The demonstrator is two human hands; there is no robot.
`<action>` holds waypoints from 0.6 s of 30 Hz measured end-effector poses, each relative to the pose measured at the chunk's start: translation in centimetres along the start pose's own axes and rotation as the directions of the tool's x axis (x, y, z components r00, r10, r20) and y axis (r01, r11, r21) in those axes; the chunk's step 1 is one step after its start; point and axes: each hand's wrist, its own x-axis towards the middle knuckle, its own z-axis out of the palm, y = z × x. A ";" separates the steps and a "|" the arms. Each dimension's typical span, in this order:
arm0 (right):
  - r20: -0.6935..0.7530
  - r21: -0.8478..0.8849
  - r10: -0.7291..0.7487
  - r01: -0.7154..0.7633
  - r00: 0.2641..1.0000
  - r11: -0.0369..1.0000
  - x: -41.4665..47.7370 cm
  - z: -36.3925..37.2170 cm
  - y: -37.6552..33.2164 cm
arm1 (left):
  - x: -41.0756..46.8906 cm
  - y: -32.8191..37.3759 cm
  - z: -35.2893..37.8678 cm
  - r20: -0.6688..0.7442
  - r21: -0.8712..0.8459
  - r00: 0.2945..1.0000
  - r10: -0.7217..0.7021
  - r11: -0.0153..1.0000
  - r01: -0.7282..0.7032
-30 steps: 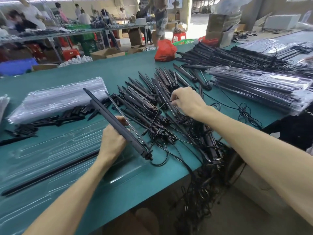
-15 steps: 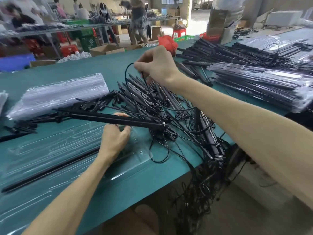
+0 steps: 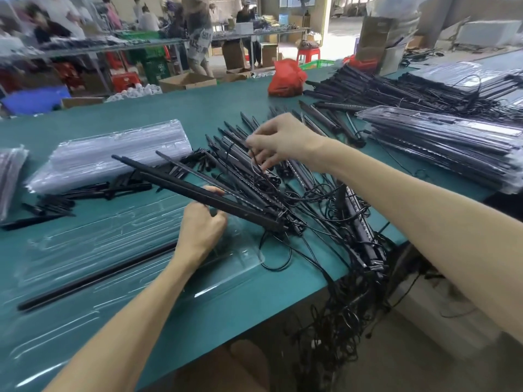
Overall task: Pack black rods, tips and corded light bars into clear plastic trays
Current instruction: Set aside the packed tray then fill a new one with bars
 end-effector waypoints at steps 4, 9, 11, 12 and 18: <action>0.234 -0.418 0.077 0.029 0.969 0.908 -1.2 -0.1 0.8 | 0.0 0.2 0.0 0.041 -0.037 0.998 -0.040 0.998 0.041; 0.318 -0.466 0.091 0.072 0.944 0.882 -3.4 1.8 1.9 | 0.2 -0.1 0.4 -0.014 0.047 0.999 -0.042 0.998 0.042; 0.299 -0.460 0.093 0.059 0.950 0.886 -4.4 3.8 2.7 | 0.2 -0.1 0.4 -0.009 0.034 0.998 -0.060 0.998 0.060; 0.269 -0.450 0.072 0.059 0.961 0.891 -4.8 4.8 3.1 | 0.2 -0.1 0.4 -0.009 0.033 0.998 -0.068 0.997 0.069; 0.089 -0.519 -0.186 0.205 0.979 0.830 -6.4 8.7 2.8 | 0.0 0.9 -0.3 -0.018 -0.070 0.998 -0.068 0.995 0.067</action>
